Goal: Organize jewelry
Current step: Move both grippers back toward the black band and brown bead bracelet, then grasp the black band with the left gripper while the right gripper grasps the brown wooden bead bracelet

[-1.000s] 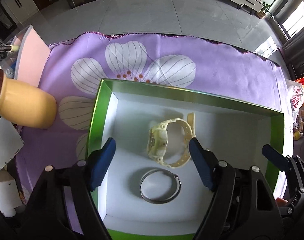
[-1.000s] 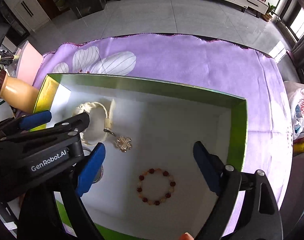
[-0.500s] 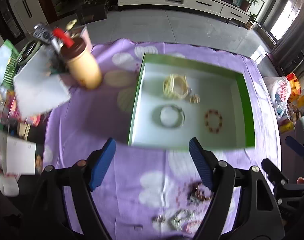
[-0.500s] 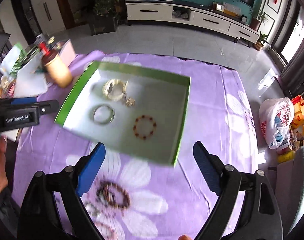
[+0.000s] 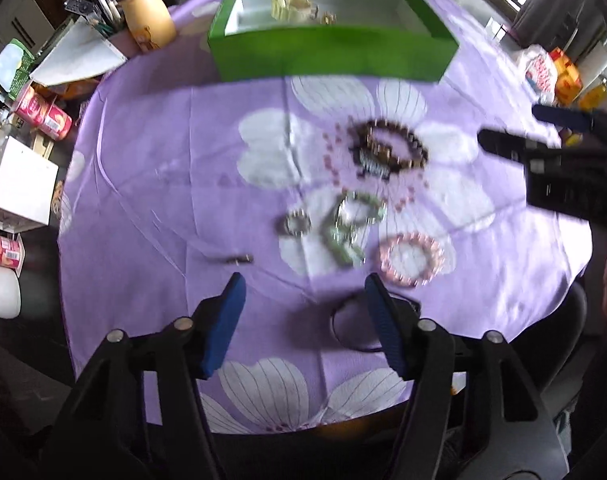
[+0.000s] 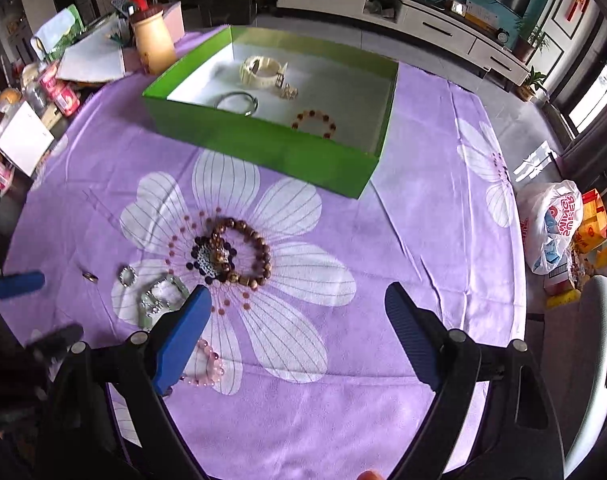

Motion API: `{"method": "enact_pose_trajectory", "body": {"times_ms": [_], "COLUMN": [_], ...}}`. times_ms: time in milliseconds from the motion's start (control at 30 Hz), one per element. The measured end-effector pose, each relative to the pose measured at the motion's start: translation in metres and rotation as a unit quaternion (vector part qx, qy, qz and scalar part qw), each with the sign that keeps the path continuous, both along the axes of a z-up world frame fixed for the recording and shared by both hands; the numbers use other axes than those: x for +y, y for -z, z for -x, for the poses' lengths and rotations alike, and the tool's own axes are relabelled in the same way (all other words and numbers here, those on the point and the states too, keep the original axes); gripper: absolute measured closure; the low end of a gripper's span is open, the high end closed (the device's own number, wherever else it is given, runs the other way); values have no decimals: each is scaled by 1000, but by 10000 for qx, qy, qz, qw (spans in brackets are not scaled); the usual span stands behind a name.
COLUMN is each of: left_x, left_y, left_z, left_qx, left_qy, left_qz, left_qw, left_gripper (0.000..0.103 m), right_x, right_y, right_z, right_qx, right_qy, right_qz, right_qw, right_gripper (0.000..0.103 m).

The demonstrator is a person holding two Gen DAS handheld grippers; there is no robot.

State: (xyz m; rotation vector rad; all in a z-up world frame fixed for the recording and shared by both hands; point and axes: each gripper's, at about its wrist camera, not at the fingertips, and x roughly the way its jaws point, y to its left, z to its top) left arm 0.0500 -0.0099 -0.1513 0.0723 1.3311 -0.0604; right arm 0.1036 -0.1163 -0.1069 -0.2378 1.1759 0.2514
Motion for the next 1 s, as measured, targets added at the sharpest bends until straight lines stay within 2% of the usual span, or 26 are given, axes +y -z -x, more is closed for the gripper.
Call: {"method": "enact_pose_trajectory", "body": {"times_ms": [133, 200, 333, 633, 1000], "left_x": [3, 5, 4, 4, 1], "left_y": [26, 36, 43, 51, 69], "left_z": [8, 10, 13, 16, 5], "left_qx": [239, 303, 468, 590, 657], "left_qy": [-279, -441, -491, -609, -674], "left_qz": [-3, -78, 112, 154, 124], "left_qw": [9993, 9985, 9976, 9963, 9955], "left_gripper": [50, 58, 58, 58, 58], "right_x": [1, 4, 9, 31, 36], "right_y": [15, 23, 43, 68, 89], "right_z": [-8, -15, -33, -52, -67], "right_qx": [210, 305, 611, 955, 1157], "right_qy": [46, 64, 124, -37, 74], "right_qz": [-107, -65, -27, -47, -54], "right_qw": [9997, 9995, 9981, 9954, 9932], "right_gripper": [22, 26, 36, 39, 50]}}
